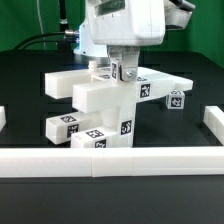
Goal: Assemble chair
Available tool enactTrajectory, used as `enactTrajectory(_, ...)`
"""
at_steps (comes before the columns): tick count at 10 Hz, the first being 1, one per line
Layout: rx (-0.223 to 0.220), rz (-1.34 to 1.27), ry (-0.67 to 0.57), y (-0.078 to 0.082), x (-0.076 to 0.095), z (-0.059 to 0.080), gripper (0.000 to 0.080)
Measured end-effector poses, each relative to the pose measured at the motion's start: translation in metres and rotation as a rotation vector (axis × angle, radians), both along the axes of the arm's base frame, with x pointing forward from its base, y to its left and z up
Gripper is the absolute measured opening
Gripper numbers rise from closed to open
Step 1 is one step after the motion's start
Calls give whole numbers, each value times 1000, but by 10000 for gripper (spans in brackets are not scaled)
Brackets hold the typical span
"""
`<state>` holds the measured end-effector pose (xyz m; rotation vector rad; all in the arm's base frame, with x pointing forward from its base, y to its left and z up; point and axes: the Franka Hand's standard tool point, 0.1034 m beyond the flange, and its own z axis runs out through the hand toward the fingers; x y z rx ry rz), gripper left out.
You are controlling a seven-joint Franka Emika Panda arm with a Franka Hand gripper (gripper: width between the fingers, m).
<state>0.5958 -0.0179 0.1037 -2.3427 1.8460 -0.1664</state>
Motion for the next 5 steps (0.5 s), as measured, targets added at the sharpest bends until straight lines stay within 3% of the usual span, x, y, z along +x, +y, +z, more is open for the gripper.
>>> enactTrajectory(1,-7,35,-6,0,1,1,456)
enactTrajectory(2,-16,86,-14,0,5,4,578)
enactTrajectory(5,-66,309,-30,2,8,6,645)
